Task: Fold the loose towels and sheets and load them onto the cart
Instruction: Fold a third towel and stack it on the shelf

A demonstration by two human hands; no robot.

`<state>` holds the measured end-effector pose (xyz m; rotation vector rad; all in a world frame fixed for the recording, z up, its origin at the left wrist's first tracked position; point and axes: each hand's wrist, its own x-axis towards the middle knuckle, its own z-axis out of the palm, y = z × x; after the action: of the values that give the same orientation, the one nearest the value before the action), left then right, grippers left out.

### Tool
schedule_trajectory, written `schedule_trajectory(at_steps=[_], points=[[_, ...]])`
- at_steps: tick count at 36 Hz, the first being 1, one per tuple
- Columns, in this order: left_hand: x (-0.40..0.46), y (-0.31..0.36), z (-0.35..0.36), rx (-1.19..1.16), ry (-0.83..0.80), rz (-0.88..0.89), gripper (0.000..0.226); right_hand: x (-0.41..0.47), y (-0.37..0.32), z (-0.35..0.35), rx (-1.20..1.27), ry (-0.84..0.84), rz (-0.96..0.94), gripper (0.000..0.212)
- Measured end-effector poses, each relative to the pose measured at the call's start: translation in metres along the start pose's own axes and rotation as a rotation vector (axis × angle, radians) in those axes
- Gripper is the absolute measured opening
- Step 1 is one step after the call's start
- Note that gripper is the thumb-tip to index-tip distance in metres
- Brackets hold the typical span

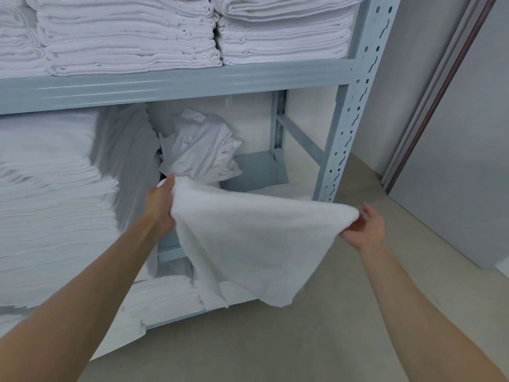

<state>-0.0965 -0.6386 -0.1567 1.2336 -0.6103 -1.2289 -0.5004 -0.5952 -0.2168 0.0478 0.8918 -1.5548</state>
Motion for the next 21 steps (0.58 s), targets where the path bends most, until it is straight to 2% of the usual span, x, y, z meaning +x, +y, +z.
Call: schedule_trajectory(at_steps=[2, 4, 6, 8, 10, 12, 14, 18, 21], points=[[0.0, 0.002, -0.004, 0.037, 0.016, 0.013, 0.019, 0.006, -0.003, -0.004, -0.069, 0.116, 0.078, 0.031], [0.0, 0.002, -0.004, 0.073, 0.028, 0.018, 0.018, 0.006, -0.001, -0.004, -0.251, 0.164, 0.175, 0.023], [0.001, 0.002, -0.005, 0.122, 0.035, 0.044, 0.016, 0.009, -0.002, -0.005, -0.433, 0.171, 0.19, 0.017], [0.002, 0.003, -0.007, 0.191, 0.048, 0.094, 0.017, 0.011, -0.007, -0.005, -0.594, 0.147, 0.093, 0.013], [0.004, 0.005, -0.012, 0.279, 0.079, 0.155, 0.022, 0.018, -0.012, -0.004, -0.813, 0.144, -0.136, 0.006], [0.006, 0.008, -0.018, 0.342, 0.101, 0.191, 0.025, 0.025, -0.018, -0.004, -1.042, 0.176, -0.428, 0.019], [0.009, 0.01, -0.023, 0.359, 0.105, 0.194, 0.026, 0.028, -0.025, -0.003, -1.15, 0.191, -0.582, 0.02], [0.011, 0.01, -0.024, 0.362, 0.151, 0.168, 0.024, 0.036, -0.035, 0.0, -1.25, 0.212, -0.701, 0.014], [0.01, 0.01, -0.022, 0.353, 0.184, 0.144, 0.024, 0.039, -0.039, 0.004, -1.236, 0.211, -0.674, 0.011]])
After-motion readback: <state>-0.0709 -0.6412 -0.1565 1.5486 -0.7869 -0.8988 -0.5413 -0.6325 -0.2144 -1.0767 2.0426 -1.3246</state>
